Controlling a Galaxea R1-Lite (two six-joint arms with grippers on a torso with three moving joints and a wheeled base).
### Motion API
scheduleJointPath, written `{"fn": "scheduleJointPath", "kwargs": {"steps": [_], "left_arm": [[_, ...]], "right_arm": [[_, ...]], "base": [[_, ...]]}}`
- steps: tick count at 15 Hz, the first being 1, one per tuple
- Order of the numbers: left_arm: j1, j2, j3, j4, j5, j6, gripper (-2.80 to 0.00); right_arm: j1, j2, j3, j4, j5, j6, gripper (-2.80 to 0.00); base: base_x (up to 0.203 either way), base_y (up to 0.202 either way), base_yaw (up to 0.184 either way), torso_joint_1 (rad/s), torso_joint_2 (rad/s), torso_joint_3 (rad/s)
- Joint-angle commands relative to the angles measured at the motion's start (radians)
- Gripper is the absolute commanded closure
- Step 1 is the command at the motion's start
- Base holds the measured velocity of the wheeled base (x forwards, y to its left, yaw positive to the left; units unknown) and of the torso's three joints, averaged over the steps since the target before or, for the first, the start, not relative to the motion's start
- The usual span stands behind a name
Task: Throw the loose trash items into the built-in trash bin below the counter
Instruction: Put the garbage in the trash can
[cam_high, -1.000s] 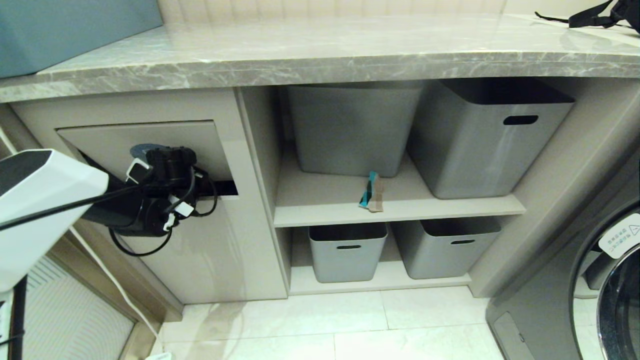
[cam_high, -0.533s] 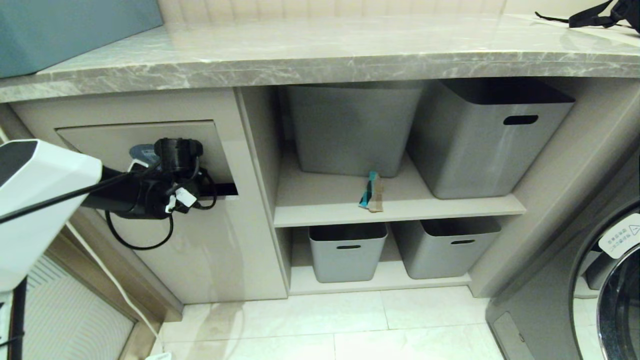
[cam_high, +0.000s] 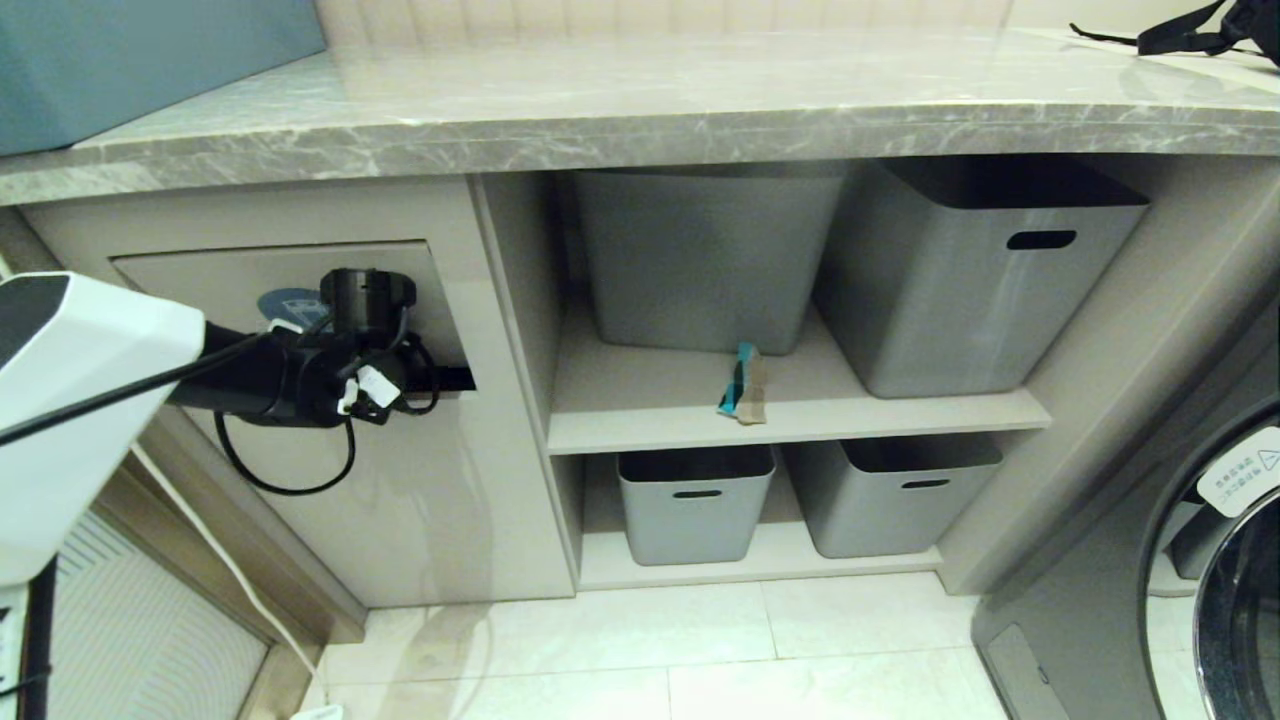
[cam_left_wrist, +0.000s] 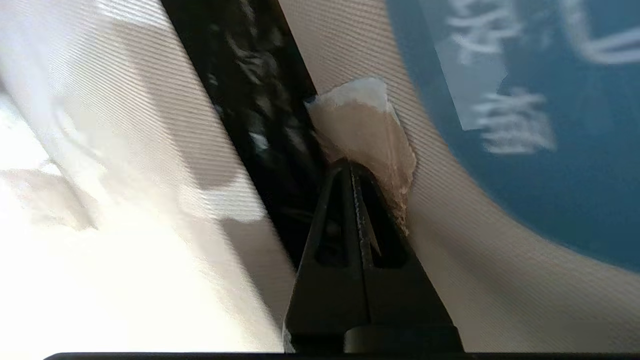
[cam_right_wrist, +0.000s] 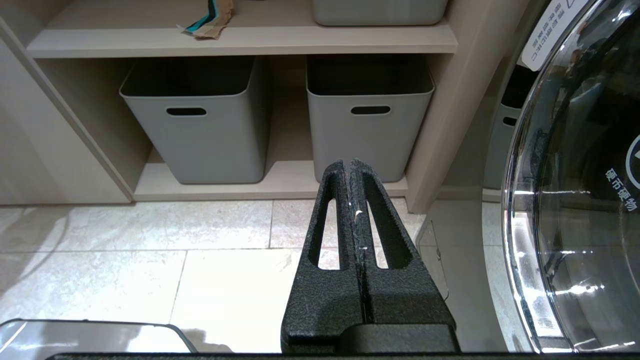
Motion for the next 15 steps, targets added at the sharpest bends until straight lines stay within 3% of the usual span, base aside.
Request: {"fn": "scheduleJointPath", "kwargs": {"steps": [1,3,9,15], "left_arm": [[-0.007,0.0,-0.05,0.064,0.003,-0.048,0.0],[-0.016,0.004,-0.103,0.138,0.002,-0.101,0.0],[-0.014,0.008,-0.118,0.146,0.003,-0.118,0.0],[-0.014,0.007,-0.147,0.262,0.0,-0.24,0.0]], "right_arm": [[0.001,-0.001,0.0,0.0,0.0,0.0,0.0],[0.001,-0.001,0.0,0.0,0.0,0.0,0.0],[0.001,-0.001,0.0,0.0,0.0,0.0,0.0],[0.001,-0.001,0.0,0.0,0.0,0.0,0.0]], "base": [[0.0,0.0,0.0,0.0,0.0,0.0],[0.0,0.0,0.0,0.0,0.0,0.0],[0.0,0.0,0.0,0.0,0.0,0.0],[0.0,0.0,0.0,0.0,0.0,0.0]]}}
